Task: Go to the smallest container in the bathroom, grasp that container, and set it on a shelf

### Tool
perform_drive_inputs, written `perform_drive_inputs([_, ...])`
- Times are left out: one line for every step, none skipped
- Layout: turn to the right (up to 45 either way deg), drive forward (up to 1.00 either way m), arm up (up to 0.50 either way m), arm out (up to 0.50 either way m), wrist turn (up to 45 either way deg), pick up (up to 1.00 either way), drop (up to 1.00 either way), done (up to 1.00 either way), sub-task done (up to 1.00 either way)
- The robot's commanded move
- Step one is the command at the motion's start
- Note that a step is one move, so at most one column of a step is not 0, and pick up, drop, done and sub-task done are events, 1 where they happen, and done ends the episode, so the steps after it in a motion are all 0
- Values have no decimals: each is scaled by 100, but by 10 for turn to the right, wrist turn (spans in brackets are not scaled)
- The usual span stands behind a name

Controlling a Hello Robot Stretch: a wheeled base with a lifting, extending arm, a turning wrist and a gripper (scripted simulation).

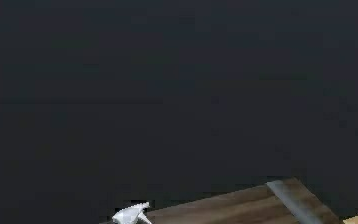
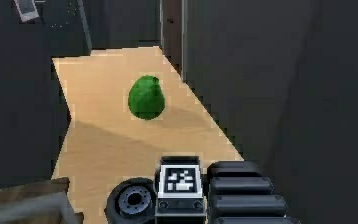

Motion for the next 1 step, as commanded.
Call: perform_drive_inputs([450, 0, 0, 0, 0, 0, 0, 0, 0])
